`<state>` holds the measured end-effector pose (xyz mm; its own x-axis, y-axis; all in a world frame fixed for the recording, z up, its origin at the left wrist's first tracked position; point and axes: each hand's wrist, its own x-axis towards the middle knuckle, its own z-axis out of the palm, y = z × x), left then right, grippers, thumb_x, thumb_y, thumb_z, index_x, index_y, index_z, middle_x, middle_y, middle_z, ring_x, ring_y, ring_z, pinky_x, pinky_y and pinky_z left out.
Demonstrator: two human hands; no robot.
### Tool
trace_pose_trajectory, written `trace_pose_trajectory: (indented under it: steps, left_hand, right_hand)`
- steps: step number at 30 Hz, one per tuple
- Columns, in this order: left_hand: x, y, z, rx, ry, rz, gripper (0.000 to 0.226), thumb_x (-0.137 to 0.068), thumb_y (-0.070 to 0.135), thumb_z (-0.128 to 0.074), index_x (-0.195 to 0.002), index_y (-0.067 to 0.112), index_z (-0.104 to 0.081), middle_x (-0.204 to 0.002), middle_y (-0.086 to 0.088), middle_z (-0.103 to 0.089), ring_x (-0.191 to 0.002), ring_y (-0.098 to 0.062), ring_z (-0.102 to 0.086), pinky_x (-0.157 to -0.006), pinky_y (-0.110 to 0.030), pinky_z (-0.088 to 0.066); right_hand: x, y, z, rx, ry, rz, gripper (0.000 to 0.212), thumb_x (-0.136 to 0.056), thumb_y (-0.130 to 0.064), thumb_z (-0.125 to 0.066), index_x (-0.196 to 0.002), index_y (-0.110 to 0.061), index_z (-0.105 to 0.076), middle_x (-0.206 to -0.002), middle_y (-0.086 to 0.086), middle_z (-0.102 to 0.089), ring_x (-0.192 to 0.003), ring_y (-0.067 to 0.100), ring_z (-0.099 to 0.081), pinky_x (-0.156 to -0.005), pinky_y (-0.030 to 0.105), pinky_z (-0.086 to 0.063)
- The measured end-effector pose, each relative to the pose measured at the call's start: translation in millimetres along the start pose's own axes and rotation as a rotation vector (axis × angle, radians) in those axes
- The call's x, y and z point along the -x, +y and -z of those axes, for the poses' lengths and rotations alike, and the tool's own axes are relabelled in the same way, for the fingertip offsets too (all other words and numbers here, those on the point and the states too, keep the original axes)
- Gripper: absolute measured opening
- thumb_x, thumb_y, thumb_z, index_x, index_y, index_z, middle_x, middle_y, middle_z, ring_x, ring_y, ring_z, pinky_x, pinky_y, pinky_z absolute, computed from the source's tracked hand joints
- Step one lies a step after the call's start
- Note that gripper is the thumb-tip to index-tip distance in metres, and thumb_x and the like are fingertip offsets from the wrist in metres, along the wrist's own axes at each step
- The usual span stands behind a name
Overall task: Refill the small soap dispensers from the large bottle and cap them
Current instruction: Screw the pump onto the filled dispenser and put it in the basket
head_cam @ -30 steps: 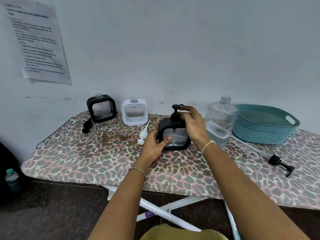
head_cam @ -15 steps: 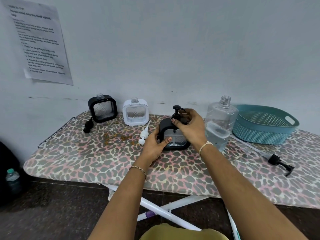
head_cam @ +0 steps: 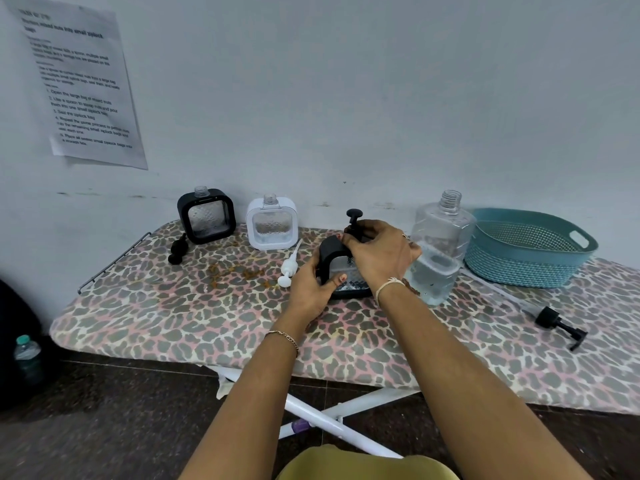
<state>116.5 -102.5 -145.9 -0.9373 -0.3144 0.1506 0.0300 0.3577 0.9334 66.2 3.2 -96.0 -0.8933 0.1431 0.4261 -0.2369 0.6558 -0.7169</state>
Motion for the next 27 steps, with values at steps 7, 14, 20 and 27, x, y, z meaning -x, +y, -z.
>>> trace_pose_trajectory:
  steps: [7,14,20,27]
  left_hand:
    - [-3.7,0.6,6.2,0.011,-0.063,0.029,0.061,-0.087,0.018,-0.069,-0.141,0.015,-0.041,-0.113,0.008,-0.054,-0.108,-0.006,-0.049,-0.089,-0.014,-0.039]
    - [-10.2,-1.6,13.6,0.055,-0.136,0.073,0.067,-0.084,0.019,-0.072,-0.142,0.015,-0.04,-0.13,-0.001,-0.056,-0.124,-0.017,-0.051,-0.107,-0.032,-0.04]
    - [-8.1,-1.1,7.4,-0.022,-0.045,0.045,0.065,-0.084,0.021,-0.073,-0.141,0.015,-0.042,-0.126,0.004,-0.056,-0.114,-0.007,-0.049,-0.096,-0.016,-0.037]
    - [-2.1,1.5,1.1,-0.044,0.011,0.019,0.06,-0.085,0.02,-0.072,-0.138,0.015,-0.044,-0.128,-0.002,-0.059,-0.116,-0.012,-0.054,-0.091,-0.016,-0.038]
  right_hand:
    - [-12.0,13.7,3.8,-0.306,-0.352,0.052,0.036,-0.089,-0.032,-0.067,-0.123,-0.017,-0.065,-0.115,0.0,-0.07,-0.112,0.014,-0.062,-0.09,0.022,-0.031]
    - [-23.7,13.0,3.7,-0.367,-0.55,0.087,0.039,-0.096,-0.016,-0.057,-0.134,-0.006,-0.055,-0.129,0.007,-0.062,-0.121,0.02,-0.057,-0.108,0.035,-0.041]
    - [-22.1,13.6,-3.8,-0.062,-0.202,0.103,0.033,-0.081,-0.047,-0.069,-0.11,-0.031,-0.072,-0.101,-0.014,-0.074,-0.104,0.009,-0.063,-0.096,0.04,-0.031]
    - [-11.0,7.4,-11.0,0.066,-0.026,0.07,0.032,-0.078,-0.051,-0.067,-0.105,-0.035,-0.07,-0.094,-0.011,-0.074,-0.1,0.014,-0.061,-0.076,0.032,-0.016]
